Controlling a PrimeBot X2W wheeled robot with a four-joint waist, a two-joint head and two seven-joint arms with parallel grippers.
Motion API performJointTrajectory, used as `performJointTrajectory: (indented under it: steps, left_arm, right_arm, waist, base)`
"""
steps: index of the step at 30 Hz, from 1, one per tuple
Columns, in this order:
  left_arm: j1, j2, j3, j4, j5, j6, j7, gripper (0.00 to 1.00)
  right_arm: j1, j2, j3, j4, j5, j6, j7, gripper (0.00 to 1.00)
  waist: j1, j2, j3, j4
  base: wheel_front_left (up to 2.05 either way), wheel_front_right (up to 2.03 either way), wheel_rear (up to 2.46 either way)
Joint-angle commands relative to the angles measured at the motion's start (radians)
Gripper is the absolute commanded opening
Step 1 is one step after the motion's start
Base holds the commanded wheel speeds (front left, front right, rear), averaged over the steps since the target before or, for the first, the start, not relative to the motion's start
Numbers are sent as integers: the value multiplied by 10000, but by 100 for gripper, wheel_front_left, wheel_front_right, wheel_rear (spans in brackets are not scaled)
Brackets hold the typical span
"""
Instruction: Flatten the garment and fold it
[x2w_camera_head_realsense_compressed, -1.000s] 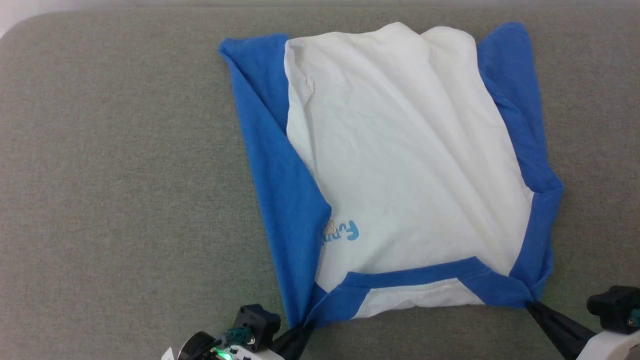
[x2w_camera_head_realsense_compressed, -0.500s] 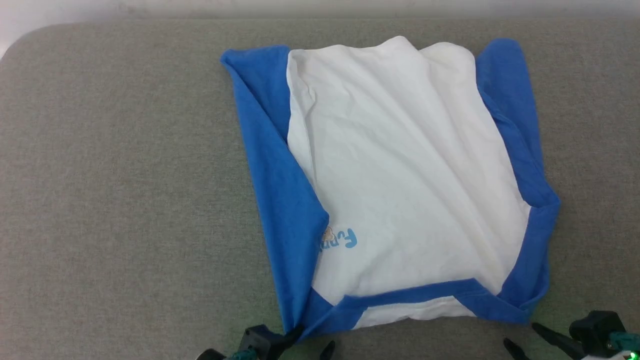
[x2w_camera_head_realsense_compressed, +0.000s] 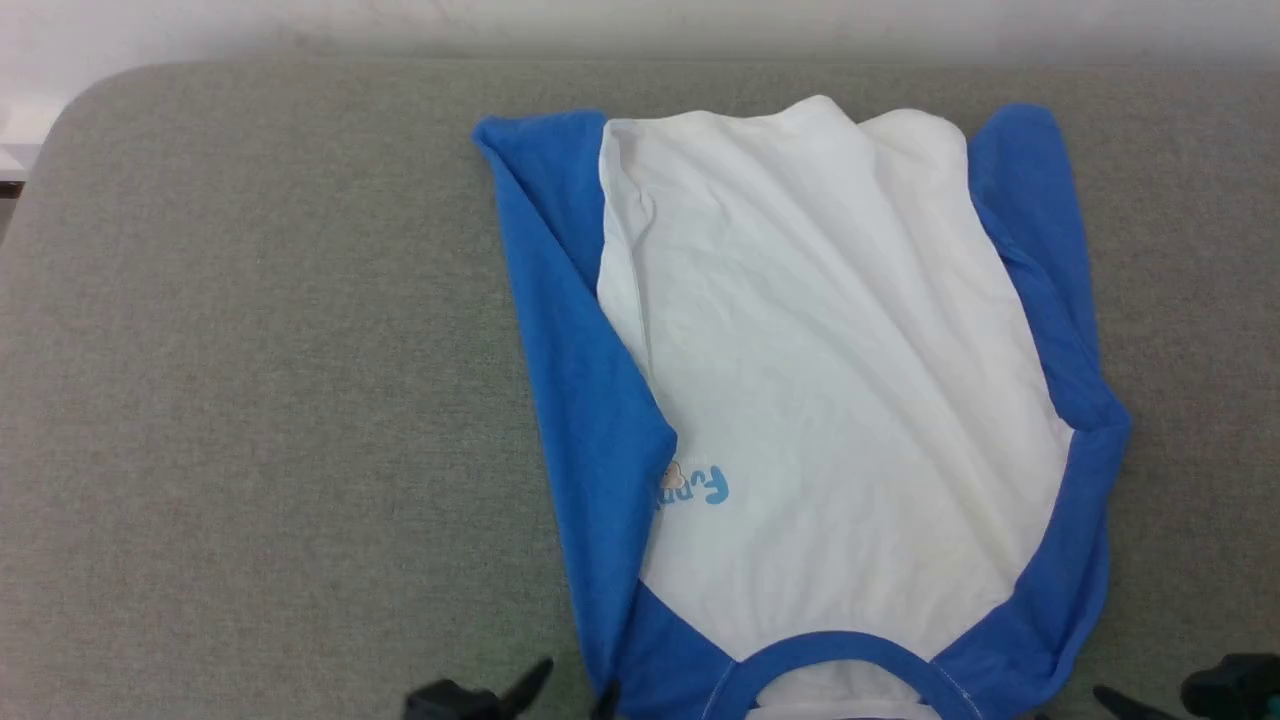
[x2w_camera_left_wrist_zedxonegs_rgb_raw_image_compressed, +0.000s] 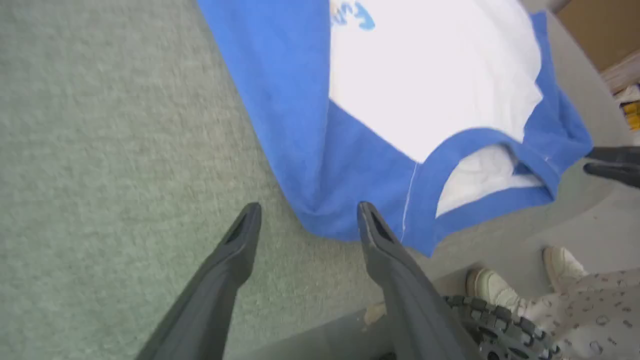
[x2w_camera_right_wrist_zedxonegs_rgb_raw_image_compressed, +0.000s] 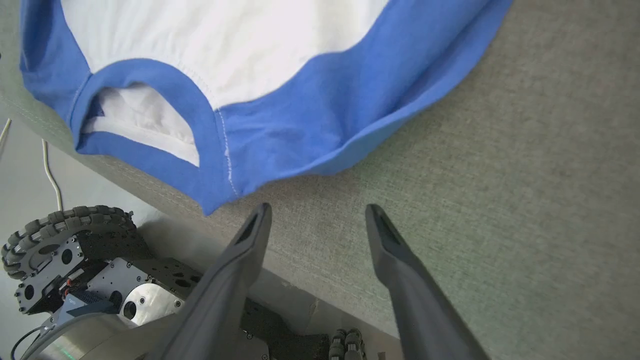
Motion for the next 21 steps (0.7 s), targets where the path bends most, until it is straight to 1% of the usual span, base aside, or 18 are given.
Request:
performJointTrajectory:
  steps: [1, 4, 6, 8, 11, 14, 17, 19, 21]
  left_arm:
    - [86, 66, 274, -383, -136, 128, -231, 100]
    - [124, 224, 969, -1346, -249, 398, -859, 100]
    - [63, 303, 1419, -1972, -122, 667, -1330, 100]
    - [-13, 274, 1828, -2547, 8, 962, -1750, 100]
    - [-141, 135, 2313, -3134, 221, 1277, -2148, 100]
    - [-289, -35, 2596, -3402, 429, 1428, -2323, 100]
    - [-483, -302, 2783, -3420, 683, 1566, -2415, 100]
    - [-613, -582, 2889, -3386, 823, 1554, -2458, 100]
    - [-709, -804, 2994, -3291, 1173, 1535, -2478, 100]
  right_arm:
    - [103, 57, -181, -231, 67, -19, 9, 100]
    - [158, 297, -805, -761, 88, -19, -92, 100]
    - [83, 636, -1445, -1116, -109, -19, -312, 100]
    - [-91, 1262, -2252, -1411, -383, -19, -646, 100]
    - [-441, 2201, -3181, -1875, -1028, -19, -1136, 100]
    - [-791, 3009, -3796, -2279, -1636, -19, -1555, 100]
    - [-1163, 3672, -4150, -2589, -2227, -19, -1970, 100]
    - [-1372, 4158, -4271, -2799, -2679, -19, -2196, 100]
    - [-1555, 4507, -4309, -2825, -3054, -19, -2464, 100]
  waist:
    - [0, 1, -128, 35]
    - [0, 1, -262, 18]
    - [0, 1, -364, -4]
    - [0, 1, -488, -36]
    - [0, 1, -683, -58]
    - [0, 1, -799, -67]
    - [0, 1, -824, -76]
    - [0, 1, -796, -80]
    - [0, 1, -734, -77]
  base:
    - [0, 0, 0]
    - [0, 0, 0]
    - [0, 0, 0]
    - [0, 0, 0]
    - [0, 0, 0]
    - [0, 0, 0]
    - [0, 0, 0]
    - [0, 0, 0]
    - [0, 0, 0]
